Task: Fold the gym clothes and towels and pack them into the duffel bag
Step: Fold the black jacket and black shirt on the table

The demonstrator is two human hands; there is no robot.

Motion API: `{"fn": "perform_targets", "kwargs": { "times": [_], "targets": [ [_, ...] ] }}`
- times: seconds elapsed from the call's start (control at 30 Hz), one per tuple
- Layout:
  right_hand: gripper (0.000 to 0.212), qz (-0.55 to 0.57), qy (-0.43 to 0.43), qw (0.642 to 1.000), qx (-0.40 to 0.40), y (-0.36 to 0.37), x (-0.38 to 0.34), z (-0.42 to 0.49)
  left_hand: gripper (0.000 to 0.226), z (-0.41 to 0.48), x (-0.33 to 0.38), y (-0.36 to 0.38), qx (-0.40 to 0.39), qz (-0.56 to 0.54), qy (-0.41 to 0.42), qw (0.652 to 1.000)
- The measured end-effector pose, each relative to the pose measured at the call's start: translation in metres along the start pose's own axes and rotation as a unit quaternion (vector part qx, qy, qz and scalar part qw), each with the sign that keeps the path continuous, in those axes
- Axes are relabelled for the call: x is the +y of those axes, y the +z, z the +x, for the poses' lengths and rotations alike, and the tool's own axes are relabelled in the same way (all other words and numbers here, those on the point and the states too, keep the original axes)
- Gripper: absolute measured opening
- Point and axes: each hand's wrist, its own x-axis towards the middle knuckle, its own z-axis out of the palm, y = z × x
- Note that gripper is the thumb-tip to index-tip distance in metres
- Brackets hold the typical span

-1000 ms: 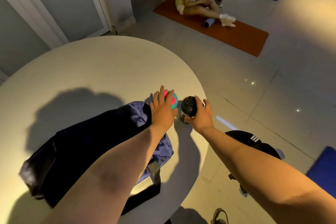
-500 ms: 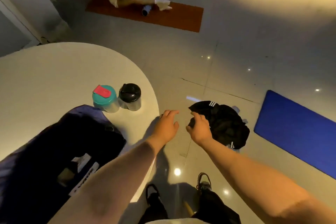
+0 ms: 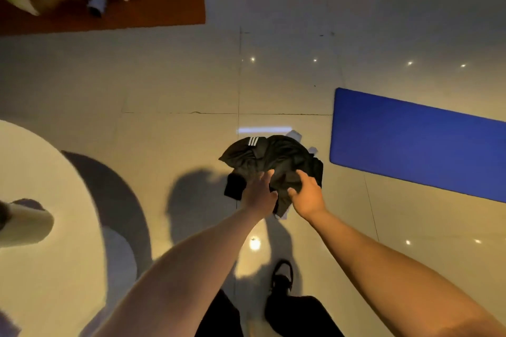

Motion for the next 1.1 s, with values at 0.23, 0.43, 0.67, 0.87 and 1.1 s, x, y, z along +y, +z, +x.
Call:
{"fn": "perform_targets", "kwargs": {
  "times": [0.23, 0.43, 0.67, 0.87, 1.1],
  "targets": [
    [0.060, 0.046, 0.063, 0.997, 0.020, 0.058, 0.101, 0.148, 0.066, 0.151, -0.037, 0.106, -0.044, 0.052, 0.026, 0.997],
    [0.058, 0.088, 0.096, 0.991, 0.034, 0.169, 0.196, 0.280, 0.068, 0.277, -0.113, 0.200, -0.061, 0.098, 0.052, 0.992],
    [0.058, 0.046, 0.132, 0.983, 0.121, 0.249, 0.238, 0.362, 0.070, 0.389, -0.195, 0.299, -0.060, 0.087, 0.076, 0.991],
    [0.070, 0.020, 0.205, 0.978, 0.016, 0.275, 0.274, 0.414, 0.074, 0.453, -0.238, 0.336, -0.025, 0.097, 0.058, 0.993],
    [0.068, 0.137, 0.196, 0.971, 0.004, 0.310, 0.292, 0.448, 0.069, 0.497, -0.252, 0.367, -0.074, 0.082, 0.039, 0.993]
  ]
}}
